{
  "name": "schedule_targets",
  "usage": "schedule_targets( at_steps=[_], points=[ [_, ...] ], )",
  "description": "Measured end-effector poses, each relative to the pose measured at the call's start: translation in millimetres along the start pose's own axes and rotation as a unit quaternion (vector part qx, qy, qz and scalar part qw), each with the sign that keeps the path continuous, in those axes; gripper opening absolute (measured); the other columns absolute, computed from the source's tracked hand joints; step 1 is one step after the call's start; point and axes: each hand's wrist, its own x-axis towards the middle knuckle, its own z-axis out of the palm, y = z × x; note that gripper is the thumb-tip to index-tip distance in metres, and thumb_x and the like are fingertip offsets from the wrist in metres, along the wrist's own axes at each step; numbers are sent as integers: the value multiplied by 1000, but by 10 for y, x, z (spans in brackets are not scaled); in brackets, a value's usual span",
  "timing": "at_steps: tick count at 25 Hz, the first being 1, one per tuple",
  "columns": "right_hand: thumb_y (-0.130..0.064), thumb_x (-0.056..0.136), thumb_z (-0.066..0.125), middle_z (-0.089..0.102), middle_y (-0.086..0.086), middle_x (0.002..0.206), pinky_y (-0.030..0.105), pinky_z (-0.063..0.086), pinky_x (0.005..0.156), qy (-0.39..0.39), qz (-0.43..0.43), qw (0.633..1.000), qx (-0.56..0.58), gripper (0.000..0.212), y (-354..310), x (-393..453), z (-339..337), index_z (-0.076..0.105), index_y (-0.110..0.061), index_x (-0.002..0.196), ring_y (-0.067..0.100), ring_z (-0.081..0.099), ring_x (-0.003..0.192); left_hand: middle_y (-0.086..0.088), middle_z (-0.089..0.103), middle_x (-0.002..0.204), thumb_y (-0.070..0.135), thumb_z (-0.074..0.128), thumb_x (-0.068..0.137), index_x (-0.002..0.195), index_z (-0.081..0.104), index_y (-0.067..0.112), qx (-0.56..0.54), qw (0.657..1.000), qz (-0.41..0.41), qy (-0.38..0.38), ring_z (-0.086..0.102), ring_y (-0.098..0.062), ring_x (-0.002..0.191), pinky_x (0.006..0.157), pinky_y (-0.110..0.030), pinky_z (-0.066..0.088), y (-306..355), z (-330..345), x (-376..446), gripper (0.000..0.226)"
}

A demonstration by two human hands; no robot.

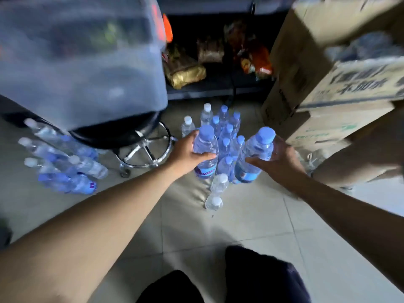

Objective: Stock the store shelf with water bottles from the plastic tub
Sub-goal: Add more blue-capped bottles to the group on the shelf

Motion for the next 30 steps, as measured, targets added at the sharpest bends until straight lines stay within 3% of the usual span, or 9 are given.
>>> schedule_targets(
  at_steps=[3,8,12,16,19,22,24,27,30],
  points=[
    [-16,70,80,64,-14,81,25,48,73,0,-28,999,-17,34,-1276,-174,-454,56,-35,86,2,60,74,1,70,107,42,82,50,101,57,32,14,999,21,19,67,-18,100,93,-42,51,1336,-563,-420,58],
    [-26,67,84,64,-17,81,2,42,62,50,-124,991,-23,36,-3449,-325,-1062,58,-30,92,-5,59,70,7,71,88,27,88,57,90,65,26,59,994,59,69,64,-10,77,79,-33,54,3588,-1701,-854,40],
    [-25,67,85,72,-8,86,27,56,73,91,-196,976,20,35,-5169,-382,-1475,64,-22,94,6,68,77,7,73,88,37,88,50,88,69,23,90,981,107,133,69,-11,82,83,-33,56,5156,-2615,-1224,45],
    [-32,65,85,70,-10,84,27,55,72,124,-276,952,41,36,-6472,-402,-1740,65,-20,92,5,67,77,8,72,92,34,87,60,95,70,24,94,966,150,187,67,-10,86,81,-26,53,6224,-3276,-1575,40],
    [-38,64,85,70,-8,86,25,53,75,134,-304,943,36,40,-7203,-307,-1887,67,-18,94,5,67,80,5,72,95,29,86,62,95,70,23,68,959,180,210,68,-13,90,84,-28,53,6778,-3682,-1619,37],
    [-38,64,85,71,-5,87,24,54,74,126,-313,941,41,38,-7663,-52,-1902,66,-19,91,6,67,78,9,68,88,25,84,67,99,69,20,43,955,192,224,64,-6,80,66,-18,48,7067,-3968,-1462,36],
    [-37,66,84,68,-8,81,14,49,64,125,-310,942,42,31,-7818,194,-1886,63,-22,84,0,63,69,9,67,86,24,83,68,100,69,19,52,954,195,224,62,-3,75,60,-15,44,7155,-4108,-1244,36],
    [-33,69,83,58,-14,70,3,37,46,123,-303,944,33,31,-7947,782,-1828,53,-27,70,-6,51,58,5,70,94,27,84,67,99,69,18,80,956,181,218,65,-11,84,71,-23,50,7223,-4333,-651,37],
    [-37,66,84,60,-13,72,10,42,55,129,-292,948,4,33,-7987,1632,-1798,54,-26,72,-3,54,64,3,69,98,29,85,65,102,68,17,110,957,165,212,66,-16,89,84,-31,53,7260,-4517,192,43]
  ],
)
